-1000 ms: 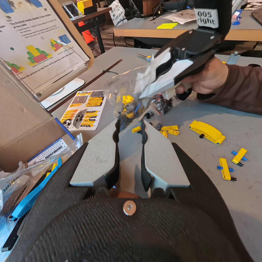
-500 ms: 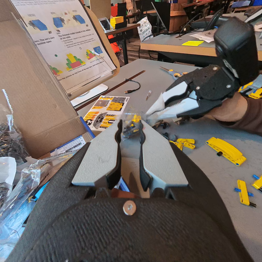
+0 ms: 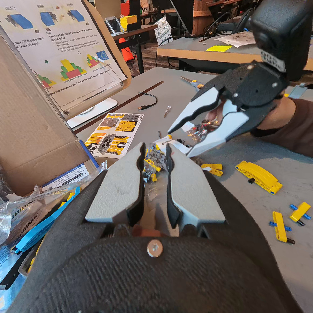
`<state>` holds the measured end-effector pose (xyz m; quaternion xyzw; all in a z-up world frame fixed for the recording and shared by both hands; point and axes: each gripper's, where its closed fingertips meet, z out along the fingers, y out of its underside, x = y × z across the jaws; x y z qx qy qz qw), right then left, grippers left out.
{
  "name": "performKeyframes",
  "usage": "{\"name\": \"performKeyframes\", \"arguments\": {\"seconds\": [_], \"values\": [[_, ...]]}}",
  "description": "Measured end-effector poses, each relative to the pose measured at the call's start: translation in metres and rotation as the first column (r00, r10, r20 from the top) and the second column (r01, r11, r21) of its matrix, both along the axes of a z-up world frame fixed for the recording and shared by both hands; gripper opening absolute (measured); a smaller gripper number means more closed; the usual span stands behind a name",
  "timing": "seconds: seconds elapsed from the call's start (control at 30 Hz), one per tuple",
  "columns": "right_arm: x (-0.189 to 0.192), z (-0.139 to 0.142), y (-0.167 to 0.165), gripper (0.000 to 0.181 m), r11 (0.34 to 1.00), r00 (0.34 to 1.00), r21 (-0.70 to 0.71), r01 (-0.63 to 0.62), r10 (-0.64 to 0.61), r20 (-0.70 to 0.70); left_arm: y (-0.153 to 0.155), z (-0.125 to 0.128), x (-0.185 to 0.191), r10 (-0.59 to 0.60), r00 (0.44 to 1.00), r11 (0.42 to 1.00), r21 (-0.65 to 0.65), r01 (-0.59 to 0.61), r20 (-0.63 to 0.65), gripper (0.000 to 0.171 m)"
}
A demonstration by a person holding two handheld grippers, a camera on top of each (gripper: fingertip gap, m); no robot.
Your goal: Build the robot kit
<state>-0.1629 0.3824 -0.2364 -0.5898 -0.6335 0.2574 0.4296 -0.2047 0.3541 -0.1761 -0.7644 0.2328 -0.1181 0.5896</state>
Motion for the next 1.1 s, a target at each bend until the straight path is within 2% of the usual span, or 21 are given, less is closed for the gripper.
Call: {"name": "performKeyframes", "arguments": {"seconds": [0.13,0.2,0.27,0.33,0.4,0.53,0.67,0.77,0.8,0.9,1.0,1.1], "values": [[0.024,0.026,0.012,0.052,0.989,0.992,-0.143,0.037,-0.053,-0.116,0.001,0.0,-0.001,0.0,1.0,1.0,0.0,0.0,0.009,0.021],[0.042,0.034,0.016,0.051,0.974,0.988,-0.21,0.084,-0.108,-0.106,0.002,-0.002,-0.002,0.006,1.0,1.0,-0.007,-0.006,0.009,0.021],[0.068,0.035,0.023,0.05,0.957,0.978,-0.22,0.188,-0.204,-0.05,0.002,-0.004,-0.001,0.003,1.0,1.0,-0.013,-0.003,0.01,0.021],[0.102,0.034,0.026,0.05,0.931,0.95,-0.19,0.311,-0.313,0.019,0.001,-0.006,0.002,-0.007,1.0,1.0,-0.019,0.007,0.005,0.021],[0.138,0.027,0.027,0.05,0.877,0.898,-0.19,0.44,-0.433,0.078,0.0,-0.007,0.006,-0.02,1.0,1.0,-0.022,0.02,-0.001,0.021],[0.176,0.0,0.007,0.053,0.766,0.836,-0.345,0.542,-0.534,0.126,-0.004,-0.012,0.02,-0.059,0.998,0.998,-0.033,0.059,-0.013,0.021],[0.178,-0.025,-0.001,0.055,0.683,0.827,-0.498,0.534,-0.545,0.14,-0.01,-0.024,0.038,-0.124,0.991,0.991,-0.051,0.121,-0.043,0.022],[0.167,-0.032,0.001,0.052,0.657,0.844,-0.575,0.488,-0.522,0.122,-0.016,-0.034,0.057,-0.179,0.98,0.983,-0.058,0.174,-0.086,0.024],[0.163,-0.034,0.001,0.045,0.657,0.854,-0.587,0.473,-0.506,0.121,-0.019,-0.037,0.064,-0.195,0.976,0.98,-0.059,0.19,-0.099,0.025],[0.15,-0.033,-0.003,0.0,0.662,0.887,-0.623,0.416,-0.446,0.119,-0.022,-0.041,0.082,-0.184,0.973,0.983,-0.02,0.183,-0.138,0.042],[0.137,-0.021,-0.01,0.0,0.667,0.909,-0.647,0.37,-0.403,0.104,-0.029,-0.046,0.099,-0.195,0.957,0.979,0.011,0.202,-0.215,0.043],[0.14,-0.027,0.0,0.0,0.708,0.882,-0.54,0.455,-0.445,0.159,-0.036,-0.051,0.108,-0.218,0.932,0.972,0.019,0.233,-0.291,0.041]]}}
